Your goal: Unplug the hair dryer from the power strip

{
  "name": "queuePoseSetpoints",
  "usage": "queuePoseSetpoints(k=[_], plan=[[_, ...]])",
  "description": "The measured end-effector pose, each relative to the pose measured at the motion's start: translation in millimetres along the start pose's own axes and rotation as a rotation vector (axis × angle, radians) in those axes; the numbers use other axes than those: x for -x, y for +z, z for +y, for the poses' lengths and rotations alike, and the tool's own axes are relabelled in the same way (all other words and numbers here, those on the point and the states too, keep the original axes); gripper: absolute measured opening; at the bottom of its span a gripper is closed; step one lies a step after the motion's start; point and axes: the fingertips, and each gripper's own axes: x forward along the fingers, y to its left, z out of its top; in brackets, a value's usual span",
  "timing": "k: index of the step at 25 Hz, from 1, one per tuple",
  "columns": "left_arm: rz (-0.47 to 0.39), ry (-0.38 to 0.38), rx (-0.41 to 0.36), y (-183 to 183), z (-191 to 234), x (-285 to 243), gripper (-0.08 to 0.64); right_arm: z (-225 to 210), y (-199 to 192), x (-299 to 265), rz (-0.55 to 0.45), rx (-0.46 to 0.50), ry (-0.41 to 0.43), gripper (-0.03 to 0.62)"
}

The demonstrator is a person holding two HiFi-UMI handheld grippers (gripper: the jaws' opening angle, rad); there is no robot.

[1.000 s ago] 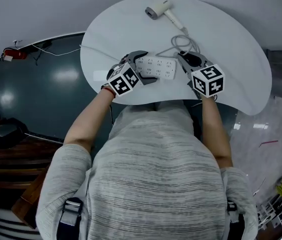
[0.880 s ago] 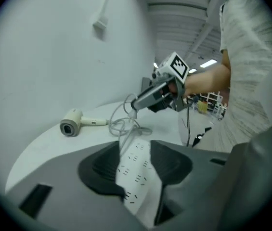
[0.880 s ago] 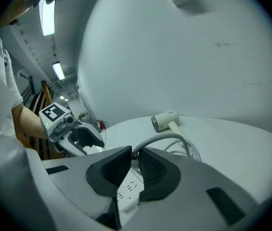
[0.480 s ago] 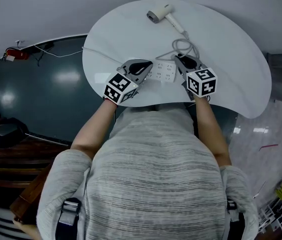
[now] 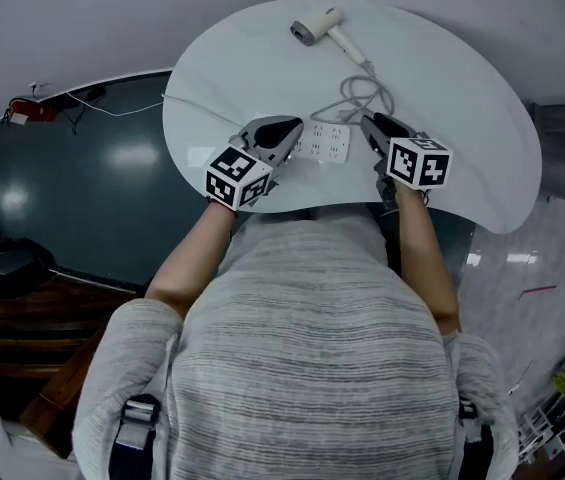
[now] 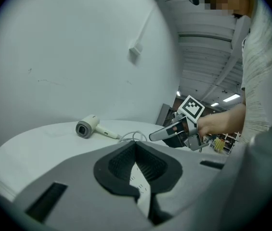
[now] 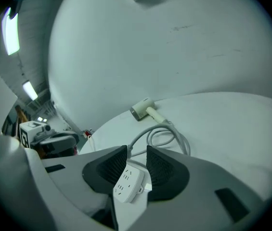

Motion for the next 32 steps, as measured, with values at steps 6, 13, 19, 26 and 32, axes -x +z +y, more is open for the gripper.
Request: queuePoseSetpoints(k=[6,13,19,26,32], plan=[[-0.059,-0.016,0.008,19.5,-7.5,3.7,0.006,7.2,20.5,30.8,-0.156,0.012,0.038,0.118],[-0.103,-0.031,0.000,35.2,-18.7,12.3,0.006,46.0,24.1,47.6,-0.212,0.208,0.067,0.118],[-0.141,-0.043,0.003,40.6,-30.6,27.9,0.006,82.1,21.5,67.0,-0.253,0.366,0.113,0.063],[-0.162,-0.061,0.004,39.6,-49.5,51.2,0.006,119.2,15.0,85.6,-0.294,0.449,0.178,0.026],[-0.146,-0.068,0.008,27.5,-58.4,67.6,0.006,131.3,1.1,90.5,-0.268,0.470,0.188,0.025]])
